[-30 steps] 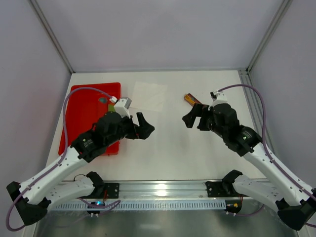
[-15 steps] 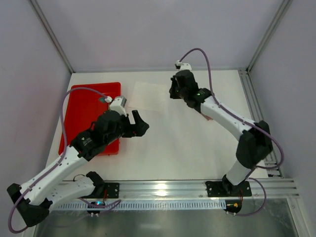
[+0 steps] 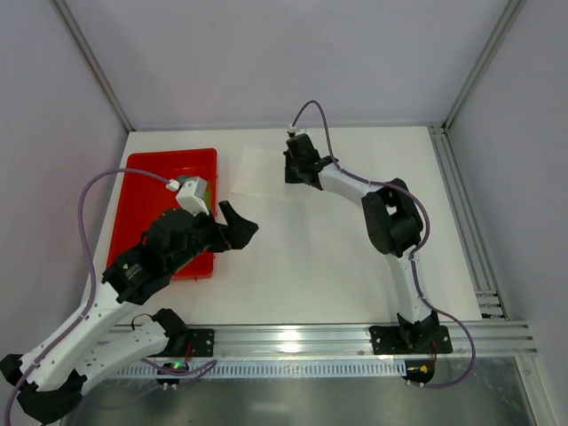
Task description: Place the utensils on the paper napkin and roll it up
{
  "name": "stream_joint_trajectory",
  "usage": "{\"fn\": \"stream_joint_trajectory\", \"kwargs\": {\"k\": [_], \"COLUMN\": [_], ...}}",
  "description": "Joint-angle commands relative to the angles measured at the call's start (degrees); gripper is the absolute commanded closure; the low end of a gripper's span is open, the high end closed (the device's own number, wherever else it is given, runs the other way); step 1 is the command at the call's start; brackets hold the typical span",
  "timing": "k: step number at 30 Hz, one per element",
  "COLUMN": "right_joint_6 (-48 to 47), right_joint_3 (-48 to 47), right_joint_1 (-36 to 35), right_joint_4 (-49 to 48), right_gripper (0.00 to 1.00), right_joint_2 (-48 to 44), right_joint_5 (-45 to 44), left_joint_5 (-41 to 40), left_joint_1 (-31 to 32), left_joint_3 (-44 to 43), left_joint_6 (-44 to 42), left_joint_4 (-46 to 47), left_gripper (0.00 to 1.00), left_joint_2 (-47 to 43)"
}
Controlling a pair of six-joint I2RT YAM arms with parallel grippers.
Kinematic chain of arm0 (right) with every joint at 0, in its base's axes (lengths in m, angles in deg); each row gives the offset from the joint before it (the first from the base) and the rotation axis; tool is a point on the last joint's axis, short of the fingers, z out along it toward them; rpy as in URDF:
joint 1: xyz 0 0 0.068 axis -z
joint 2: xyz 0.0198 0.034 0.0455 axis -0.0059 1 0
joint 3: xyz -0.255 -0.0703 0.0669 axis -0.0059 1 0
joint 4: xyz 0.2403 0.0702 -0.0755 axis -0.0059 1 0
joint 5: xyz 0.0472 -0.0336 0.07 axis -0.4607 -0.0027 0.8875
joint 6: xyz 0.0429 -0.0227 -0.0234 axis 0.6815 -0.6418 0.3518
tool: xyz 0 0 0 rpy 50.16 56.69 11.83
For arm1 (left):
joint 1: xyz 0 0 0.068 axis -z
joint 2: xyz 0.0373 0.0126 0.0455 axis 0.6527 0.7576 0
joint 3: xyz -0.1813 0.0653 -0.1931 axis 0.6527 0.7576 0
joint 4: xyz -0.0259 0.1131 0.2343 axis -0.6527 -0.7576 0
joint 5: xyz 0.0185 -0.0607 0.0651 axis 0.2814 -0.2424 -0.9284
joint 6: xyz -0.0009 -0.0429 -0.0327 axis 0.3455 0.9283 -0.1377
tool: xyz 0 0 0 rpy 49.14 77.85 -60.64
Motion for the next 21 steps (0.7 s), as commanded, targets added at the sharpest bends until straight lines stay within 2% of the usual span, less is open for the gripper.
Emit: {"fn": "stream_joint_trajectory", "kwargs": {"k": [1, 12, 21], "right_joint_6": [1.79, 3.9, 5.31], "right_joint_3": [-1.99, 6.27, 17.24], "right_joint_1": [0.37, 0.37, -0.25], "right_joint_4": [-6.0, -9.26, -12.07], "right_gripper": [0.96, 0.96, 0.96], "right_joint_2": [0.2, 0.02, -5.51], "right_joint_5": [3.92, 5.87, 4.11], "left_joint_5": [-1.22, -2.8, -5.35], "left_joint_1": [-0.13, -0.13, -0.22], "left_joint_3": [-0.31, -0.05, -0.4], "left_joint_6": [0.04, -0.31, -1.18], "left_joint_4": [-0.82, -0.21, -0.12], "left_gripper": [0.04, 0.03, 0.01], "left_joint_2": [0.21, 1.62, 3.46]}}
